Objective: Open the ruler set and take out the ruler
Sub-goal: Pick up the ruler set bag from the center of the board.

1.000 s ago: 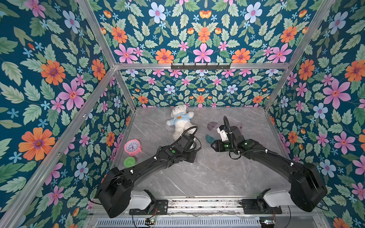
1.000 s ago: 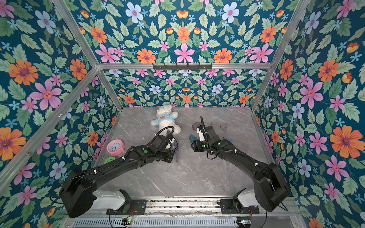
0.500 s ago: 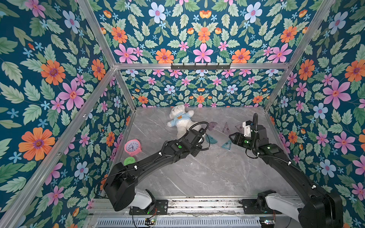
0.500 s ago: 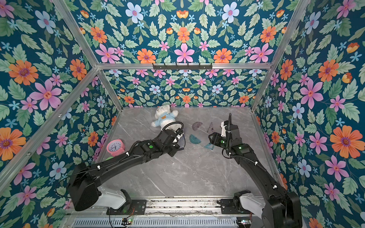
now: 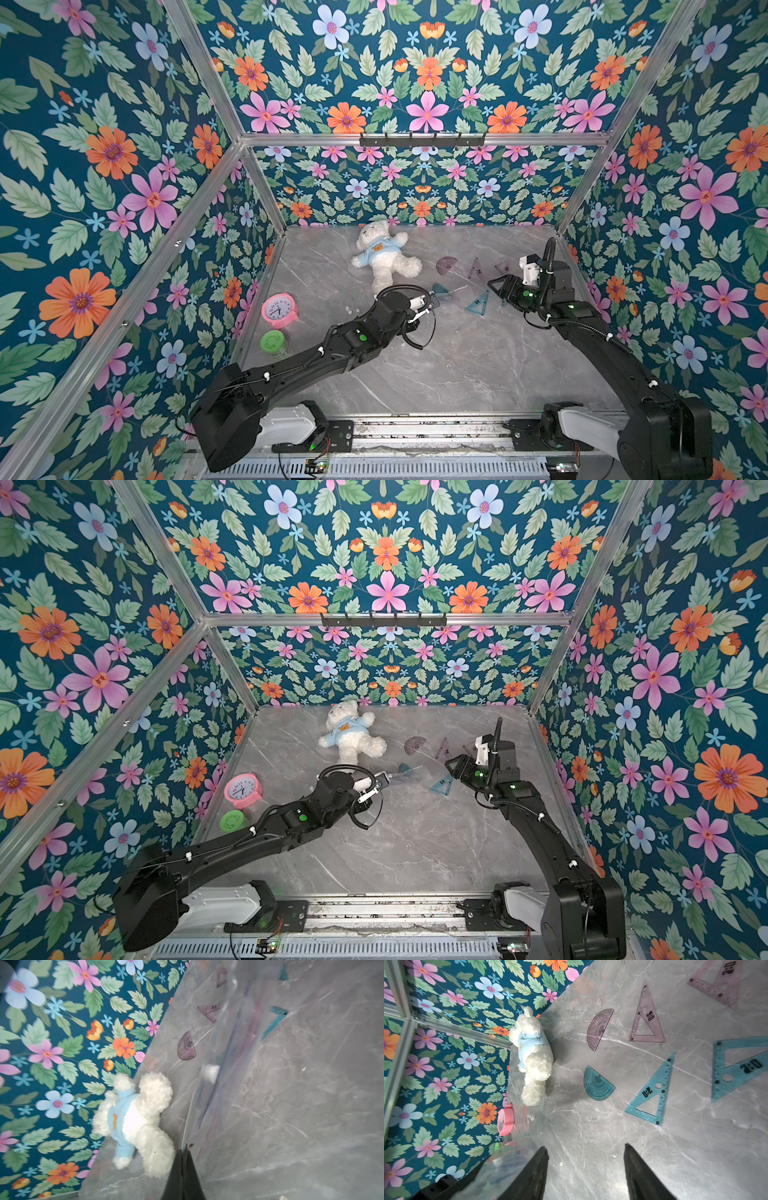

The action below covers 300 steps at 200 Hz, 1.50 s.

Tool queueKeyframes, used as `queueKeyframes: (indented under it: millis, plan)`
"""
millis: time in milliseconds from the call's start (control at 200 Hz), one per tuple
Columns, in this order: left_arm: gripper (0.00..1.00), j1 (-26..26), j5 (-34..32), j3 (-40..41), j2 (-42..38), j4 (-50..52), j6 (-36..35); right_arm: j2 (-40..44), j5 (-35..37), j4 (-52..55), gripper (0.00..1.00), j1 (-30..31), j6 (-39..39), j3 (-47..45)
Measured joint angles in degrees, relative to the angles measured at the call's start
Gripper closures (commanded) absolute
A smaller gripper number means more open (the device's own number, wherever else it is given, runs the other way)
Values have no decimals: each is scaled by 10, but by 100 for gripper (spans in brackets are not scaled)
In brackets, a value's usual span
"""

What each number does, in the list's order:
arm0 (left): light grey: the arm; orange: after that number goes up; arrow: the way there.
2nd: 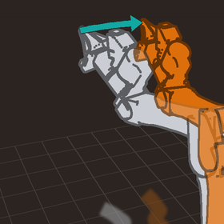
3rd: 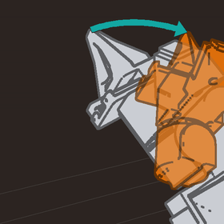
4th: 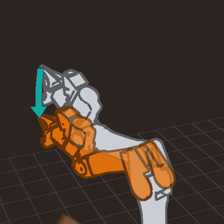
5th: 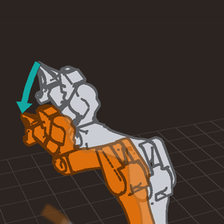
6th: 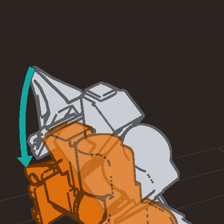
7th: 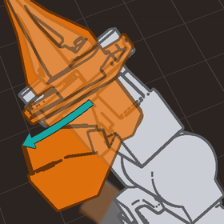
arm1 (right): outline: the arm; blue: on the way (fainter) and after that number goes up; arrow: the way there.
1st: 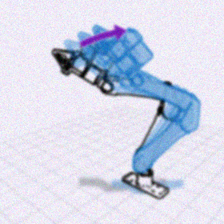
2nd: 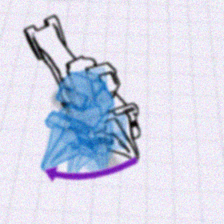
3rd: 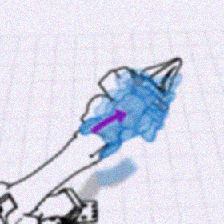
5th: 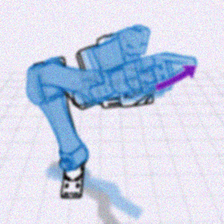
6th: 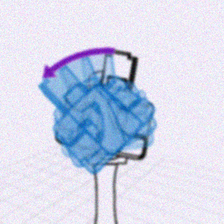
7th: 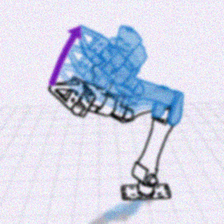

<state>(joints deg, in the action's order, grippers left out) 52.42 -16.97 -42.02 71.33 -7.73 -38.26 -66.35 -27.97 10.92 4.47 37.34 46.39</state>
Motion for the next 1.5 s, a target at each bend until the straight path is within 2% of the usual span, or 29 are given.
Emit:
queueKeyframes:
  millis: [195, 320, 470, 765, 1035, 1125, 1250, 1500]
  plan:
    - [100, -13, -26, 49, 12, -160, -116, -13, -71, -29, 39, -41, 24, -4]
    - [100, -18, -27, 50, 27, -243, -160, -45, -133, -64, 34, -46, 40, -4]
    - [100, -18, -11, 37, 40, -312, -191, -91, -221, -141, 33, -47, 73, -17]
    - [100, -20, 40, -1, 44, -390, -186, -141, -334, -382, 30, -47, 202, -62]
    - [100, -20, 81, -26, 61, -439, -149, -218, -365, -665, 28, -40, 397, -83]
    - [100, -20, 93, -34, 70, -453, -133, -256, -372, -774, 32, -28, 462, -74]
    - [100, -20, 105, -43, 87, -471, -110, -279, -366, -826, 33, 4, 516, -62]
    - [100, -20, 122, -59, 126, -506, -82, -264, -356, -874, 29, 36, 552, -44]
